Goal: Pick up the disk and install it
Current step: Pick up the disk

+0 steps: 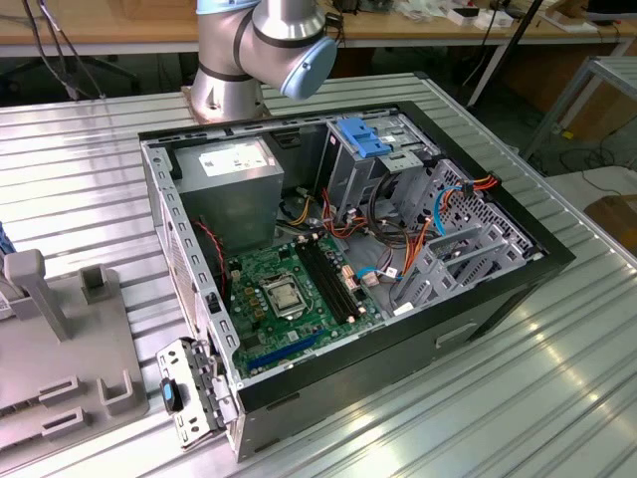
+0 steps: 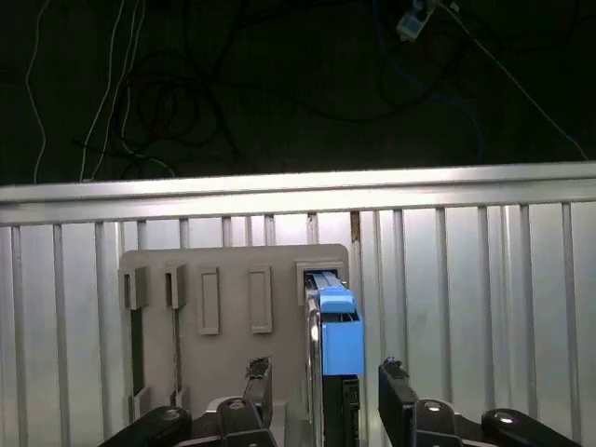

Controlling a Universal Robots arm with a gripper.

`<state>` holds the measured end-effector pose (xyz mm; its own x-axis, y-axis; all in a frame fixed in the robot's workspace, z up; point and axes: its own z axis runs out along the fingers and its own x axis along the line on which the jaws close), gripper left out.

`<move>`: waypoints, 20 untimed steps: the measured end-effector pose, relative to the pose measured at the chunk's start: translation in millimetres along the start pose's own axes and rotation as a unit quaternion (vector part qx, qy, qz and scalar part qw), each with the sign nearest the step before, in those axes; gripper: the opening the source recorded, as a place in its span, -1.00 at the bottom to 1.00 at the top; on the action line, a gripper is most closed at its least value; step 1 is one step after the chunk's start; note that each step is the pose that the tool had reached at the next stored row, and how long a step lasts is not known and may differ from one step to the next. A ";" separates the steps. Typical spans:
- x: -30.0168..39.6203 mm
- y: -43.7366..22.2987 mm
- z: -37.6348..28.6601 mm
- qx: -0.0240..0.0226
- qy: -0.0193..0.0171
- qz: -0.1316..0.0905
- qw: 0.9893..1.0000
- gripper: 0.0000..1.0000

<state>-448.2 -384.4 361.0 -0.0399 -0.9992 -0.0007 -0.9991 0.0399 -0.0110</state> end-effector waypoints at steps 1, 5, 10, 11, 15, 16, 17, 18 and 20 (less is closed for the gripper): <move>-0.8 0.1 2.4 0.001 0.000 -0.002 1.000 0.20; -1.4 0.7 8.7 0.002 0.000 -0.018 1.000 0.20; -6.6 1.1 15.8 0.002 0.000 -0.019 1.000 0.20; -7.5 1.6 16.7 0.002 0.000 -0.019 1.000 0.20; -10.1 5.3 20.7 0.003 0.000 -0.019 1.000 0.20; -10.1 6.2 21.9 0.003 0.000 -0.019 1.000 0.20; -10.1 7.5 23.6 0.005 0.000 -0.018 1.000 0.20; -10.1 8.3 25.2 0.007 0.000 -0.019 1.000 0.20; -10.0 8.5 28.0 0.009 0.000 -0.019 1.000 0.20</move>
<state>-456.0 -374.1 333.0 -0.0027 -1.0000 -0.0009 -0.9995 0.0027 -0.0299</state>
